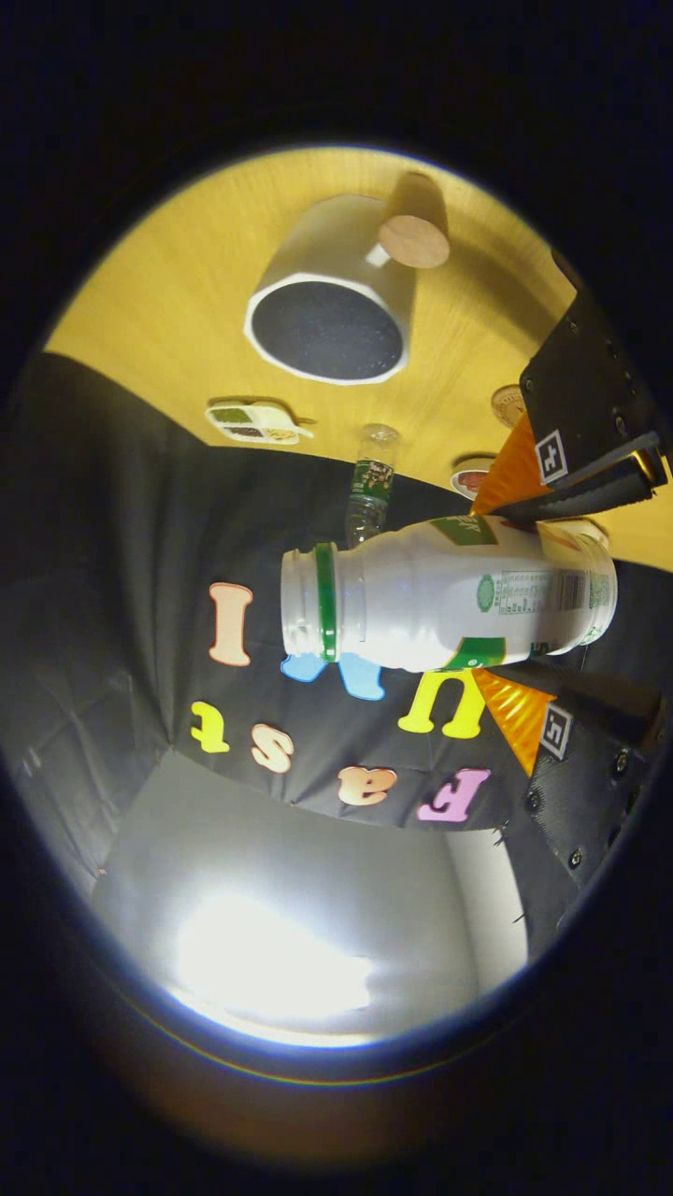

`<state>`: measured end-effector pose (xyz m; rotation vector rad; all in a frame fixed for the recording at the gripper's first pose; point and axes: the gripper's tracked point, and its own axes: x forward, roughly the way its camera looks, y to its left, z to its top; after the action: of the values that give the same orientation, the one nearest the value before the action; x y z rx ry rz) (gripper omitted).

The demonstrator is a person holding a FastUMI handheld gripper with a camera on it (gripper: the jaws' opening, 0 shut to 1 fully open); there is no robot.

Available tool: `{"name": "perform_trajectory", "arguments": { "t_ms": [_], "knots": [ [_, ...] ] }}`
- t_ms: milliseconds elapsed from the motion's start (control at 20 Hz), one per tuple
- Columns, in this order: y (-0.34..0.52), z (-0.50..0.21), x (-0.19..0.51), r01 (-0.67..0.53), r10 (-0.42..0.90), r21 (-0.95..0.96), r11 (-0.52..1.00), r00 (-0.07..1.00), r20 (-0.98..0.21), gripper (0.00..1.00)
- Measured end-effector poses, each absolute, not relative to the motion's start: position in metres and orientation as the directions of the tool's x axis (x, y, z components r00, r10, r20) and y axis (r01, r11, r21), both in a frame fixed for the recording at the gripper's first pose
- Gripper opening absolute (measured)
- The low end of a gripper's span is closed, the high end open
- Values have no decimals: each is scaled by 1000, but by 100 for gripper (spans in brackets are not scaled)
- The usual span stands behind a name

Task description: Take the bottle from table, then pour the juice into the cup, finally place the bottle on the coaster

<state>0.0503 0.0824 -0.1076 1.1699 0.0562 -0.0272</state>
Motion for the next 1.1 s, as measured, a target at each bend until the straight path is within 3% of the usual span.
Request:
{"name": "perform_trajectory", "arguments": {
  "t_ms": [200, 400, 600, 1100],
  "knots": [
    [86, -115, 57, 87, 5, 738, 670, 993, -122, 70],
    [95, -113, 74, 109, -9, 533, 839, 983, -186, 70],
    [110, -112, 101, 106, -24, 375, 921, 976, -217, 70],
    [142, -188, 152, 108, -114, -38, 993, 943, -314, 70]
  ]
}}
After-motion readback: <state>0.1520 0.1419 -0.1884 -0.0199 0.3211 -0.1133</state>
